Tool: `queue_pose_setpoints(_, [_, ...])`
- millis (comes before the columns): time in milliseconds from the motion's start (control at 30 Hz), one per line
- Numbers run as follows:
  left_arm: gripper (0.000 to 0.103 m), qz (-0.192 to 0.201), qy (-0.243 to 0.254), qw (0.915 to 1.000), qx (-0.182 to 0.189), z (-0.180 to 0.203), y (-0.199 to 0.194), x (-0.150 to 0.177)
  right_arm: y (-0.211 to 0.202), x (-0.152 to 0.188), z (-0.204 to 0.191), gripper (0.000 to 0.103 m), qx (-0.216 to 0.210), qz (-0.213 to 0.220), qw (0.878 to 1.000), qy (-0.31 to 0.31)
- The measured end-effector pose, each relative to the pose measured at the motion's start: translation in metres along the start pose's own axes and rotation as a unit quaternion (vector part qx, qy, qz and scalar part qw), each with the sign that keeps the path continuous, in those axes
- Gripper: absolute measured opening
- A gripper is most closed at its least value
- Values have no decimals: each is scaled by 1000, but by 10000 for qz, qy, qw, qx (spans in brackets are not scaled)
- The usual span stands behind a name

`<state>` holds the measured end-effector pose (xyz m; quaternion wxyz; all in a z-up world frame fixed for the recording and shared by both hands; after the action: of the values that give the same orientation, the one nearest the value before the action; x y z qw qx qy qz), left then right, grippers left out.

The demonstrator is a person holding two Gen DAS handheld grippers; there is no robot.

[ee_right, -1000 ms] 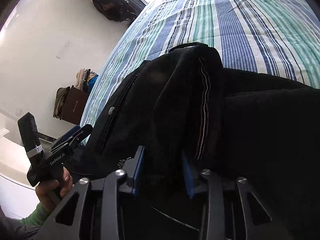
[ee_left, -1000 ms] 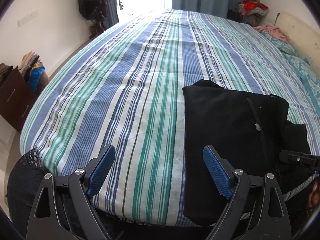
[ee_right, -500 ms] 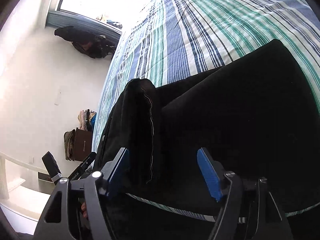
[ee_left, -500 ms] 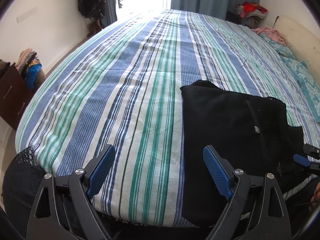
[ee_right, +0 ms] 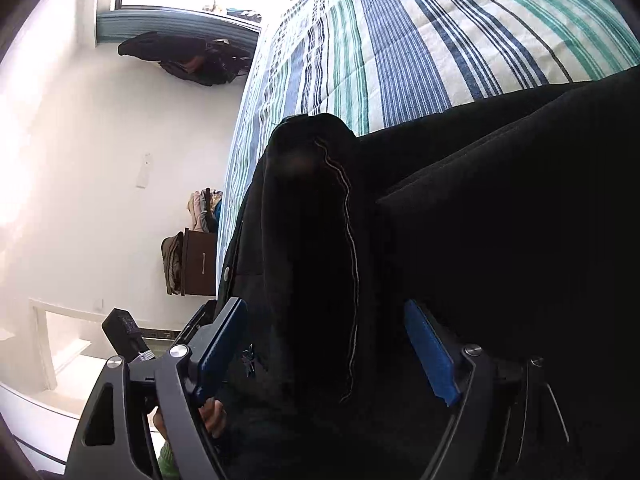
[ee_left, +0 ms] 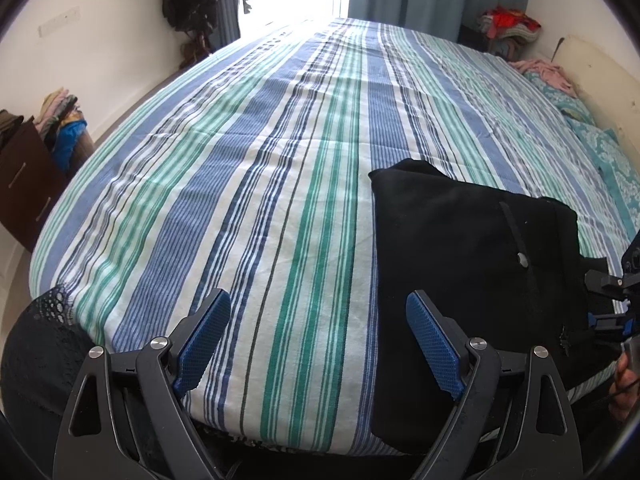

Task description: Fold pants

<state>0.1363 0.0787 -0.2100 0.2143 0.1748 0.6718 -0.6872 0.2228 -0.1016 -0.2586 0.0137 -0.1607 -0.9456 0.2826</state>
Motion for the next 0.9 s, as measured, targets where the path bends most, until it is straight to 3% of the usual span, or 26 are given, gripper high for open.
queue_pose_setpoints(133, [91, 9, -71, 10000, 28, -4, 0, 0, 3, -10, -1, 80, -200, 108, 9994, 256])
queue_pose_setpoints(267, [91, -63, -122, 9999, 72, -4, 5, 1, 24, -6, -22, 82, -720, -160, 9970, 244])
queue_pose_setpoints(300, [91, -55, -115, 9999, 70, -3, 5, 1, 30, -6, -26, 82, -584, -190, 9980, 134])
queue_pose_setpoints(333, [91, -47, -102, 9999, 69, -2, 5, 1, 36, -6, -27, 78, -310, -234, 9992, -43])
queue_pose_setpoints(367, [91, -40, -90, 9999, 66, -2, 4, 1, 43, -4, -29, 56, 23, -296, 9992, -270])
queue_pose_setpoints(400, [91, -35, -82, 9999, 59, -2, 4, 1, 47, -2, -30, 43, 425, -349, 9969, -563])
queue_pose_setpoints(467, [91, -23, -109, 9999, 42, -5, 4, 0, 51, 1, -42, 26, 835, -294, 9903, -1072])
queue_pose_setpoints(500, [91, -16, -150, 9999, 39, -7, 4, 0, 49, 2, -53, 24, 877, -247, 9880, -1245])
queue_pose_setpoints(733, [91, 6, -828, 9965, 74, -37, 6, -6, 0, -3, -152, 20, -246, 213, 9887, -1460])
queue_pose_setpoints(900, [91, -79, -1010, 9948, 129, -43, 11, -3, -60, -14, -153, 19, -350, 470, 9881, -1420])
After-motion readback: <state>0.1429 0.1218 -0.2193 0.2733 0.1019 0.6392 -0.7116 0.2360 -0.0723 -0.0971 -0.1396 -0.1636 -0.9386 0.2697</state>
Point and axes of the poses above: each gripper's, at about its wrist camera, not at the fingertips, and y roughly the way its jaws point, z to its right, x to its underside, the point moved 9 cm from there along y, roughly the way its jaws point, and after that the axes turned 3 degrees about -z, right-handed, at the moved point
